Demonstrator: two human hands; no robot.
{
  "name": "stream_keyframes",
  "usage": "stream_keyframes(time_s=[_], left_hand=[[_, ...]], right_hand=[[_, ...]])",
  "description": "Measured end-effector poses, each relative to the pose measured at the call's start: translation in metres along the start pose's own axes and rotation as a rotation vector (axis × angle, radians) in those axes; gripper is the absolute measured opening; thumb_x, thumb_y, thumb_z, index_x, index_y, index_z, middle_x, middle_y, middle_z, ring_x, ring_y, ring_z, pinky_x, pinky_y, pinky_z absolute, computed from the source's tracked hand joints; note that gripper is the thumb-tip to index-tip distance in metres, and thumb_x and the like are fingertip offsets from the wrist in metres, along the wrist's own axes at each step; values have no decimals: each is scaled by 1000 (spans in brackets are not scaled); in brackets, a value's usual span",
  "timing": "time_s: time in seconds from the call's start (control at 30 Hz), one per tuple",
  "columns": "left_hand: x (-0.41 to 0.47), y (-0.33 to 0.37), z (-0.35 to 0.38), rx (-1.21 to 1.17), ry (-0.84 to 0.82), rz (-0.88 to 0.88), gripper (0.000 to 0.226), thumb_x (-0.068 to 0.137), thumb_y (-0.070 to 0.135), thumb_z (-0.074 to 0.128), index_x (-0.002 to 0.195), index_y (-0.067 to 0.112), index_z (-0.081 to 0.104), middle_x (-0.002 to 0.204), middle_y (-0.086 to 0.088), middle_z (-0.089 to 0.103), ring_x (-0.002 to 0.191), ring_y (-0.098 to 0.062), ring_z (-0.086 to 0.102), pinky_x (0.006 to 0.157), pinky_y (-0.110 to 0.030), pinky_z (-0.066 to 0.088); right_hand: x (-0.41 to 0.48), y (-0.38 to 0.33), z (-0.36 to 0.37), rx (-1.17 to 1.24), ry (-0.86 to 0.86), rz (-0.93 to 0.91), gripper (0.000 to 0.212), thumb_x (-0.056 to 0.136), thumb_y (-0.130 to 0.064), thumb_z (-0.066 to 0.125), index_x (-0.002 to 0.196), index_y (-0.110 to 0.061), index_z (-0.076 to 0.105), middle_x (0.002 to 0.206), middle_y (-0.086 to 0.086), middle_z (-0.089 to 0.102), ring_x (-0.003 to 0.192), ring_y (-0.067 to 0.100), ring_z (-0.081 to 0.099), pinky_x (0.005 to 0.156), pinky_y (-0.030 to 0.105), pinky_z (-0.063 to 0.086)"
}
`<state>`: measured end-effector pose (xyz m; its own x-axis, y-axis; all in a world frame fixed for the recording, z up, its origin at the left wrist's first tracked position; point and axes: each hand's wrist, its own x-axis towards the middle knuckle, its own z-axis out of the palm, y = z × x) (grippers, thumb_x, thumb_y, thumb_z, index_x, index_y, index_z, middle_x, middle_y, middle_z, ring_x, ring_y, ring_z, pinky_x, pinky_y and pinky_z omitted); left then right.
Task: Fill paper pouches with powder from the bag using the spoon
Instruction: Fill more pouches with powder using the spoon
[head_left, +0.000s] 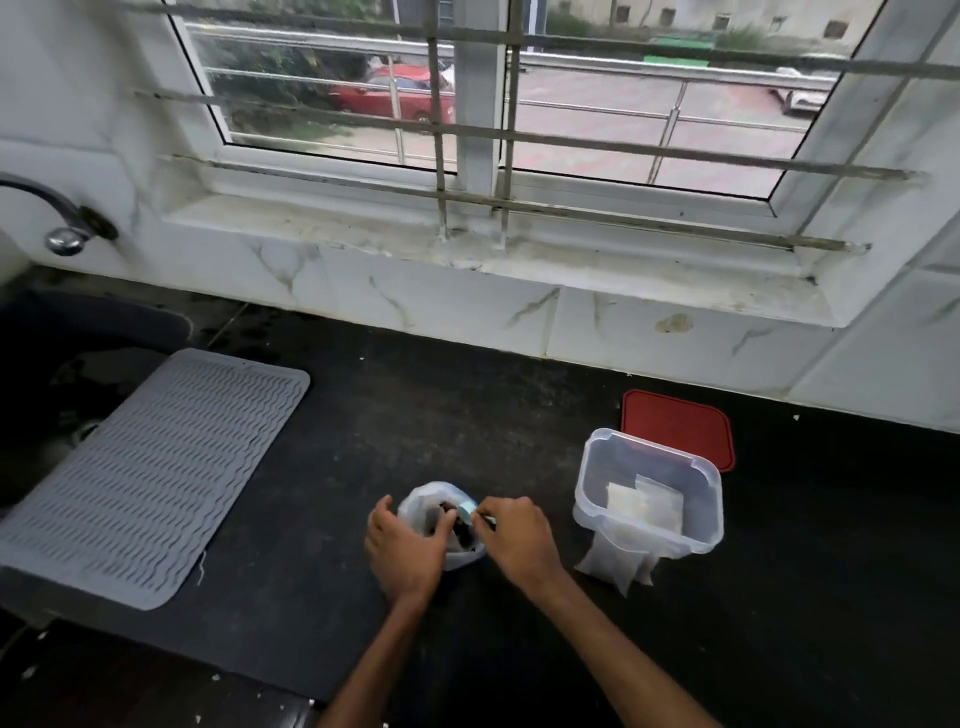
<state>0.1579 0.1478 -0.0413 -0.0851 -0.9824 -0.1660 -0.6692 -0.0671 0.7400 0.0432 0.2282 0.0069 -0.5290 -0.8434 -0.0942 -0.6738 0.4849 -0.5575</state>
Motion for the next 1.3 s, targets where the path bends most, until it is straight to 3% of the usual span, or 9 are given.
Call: stream_keyframes(time_s=[0.27,0.43,0.53,0.63,0.83,0.97,1.13,1.2,1.3], left_hand=[[13,-4,-4,12,-132,-29,56,78,39,77,123,19,48,124,-4,55,115,-24,54,89,-38,49],[14,-10,-6,82,-174,22,44,79,22,74,116,17,50,121,-5,53,113,-23,52,87,-33,47],[17,-8,-6,50,-202,20,44,80,29,76,113,15,51,117,-6,54,108,-24,56,88,-34,49],[16,2,-6,-54,-260,-79,43,81,39,75,105,17,47,103,-2,60,91,-20,61,76,-34,49],[17,11,0,-196,-288,-167,37,82,26,76,103,13,48,99,-6,63,84,-19,61,69,-30,48],[14,12,1,-233,-337,-116,38,76,23,81,99,14,52,89,1,62,75,-7,58,56,-19,41],[20,9,1,-282,-336,-131,35,79,20,78,102,15,53,96,-3,65,83,-14,63,69,-27,51],[23,7,0,-302,-310,-162,31,82,20,75,103,17,52,99,-5,66,85,-17,65,75,-35,55],[24,9,-4,-282,-244,-164,31,82,21,75,102,17,52,98,-5,67,78,-13,61,71,-31,49]], right_hand=[[-1,4,25,-184,6,-27,22,97,-31,52,95,-18,69,85,2,72,75,17,69,70,34,56],[4,8,33,-312,-20,-20,6,92,-18,62,94,-15,67,81,2,72,70,19,69,62,31,53],[1,7,37,-165,26,104,20,99,-25,50,94,-15,66,86,3,71,77,21,69,69,34,53],[0,8,37,11,84,236,24,96,-28,54,83,-14,68,80,4,71,75,21,68,69,37,52],[3,12,43,310,65,418,26,86,-24,61,64,-14,68,54,2,66,49,10,63,60,39,57],[2,11,44,407,55,452,29,87,-25,64,61,-12,68,53,3,67,48,12,65,60,39,58],[2,8,40,580,47,536,23,91,-12,64,70,-10,72,56,5,68,45,8,60,48,22,50],[0,9,38,612,63,533,22,91,-11,64,70,-11,72,57,7,68,44,9,59,47,25,51],[-5,10,32,665,85,544,22,91,-13,65,70,-12,73,58,7,69,45,11,59,50,27,53]])
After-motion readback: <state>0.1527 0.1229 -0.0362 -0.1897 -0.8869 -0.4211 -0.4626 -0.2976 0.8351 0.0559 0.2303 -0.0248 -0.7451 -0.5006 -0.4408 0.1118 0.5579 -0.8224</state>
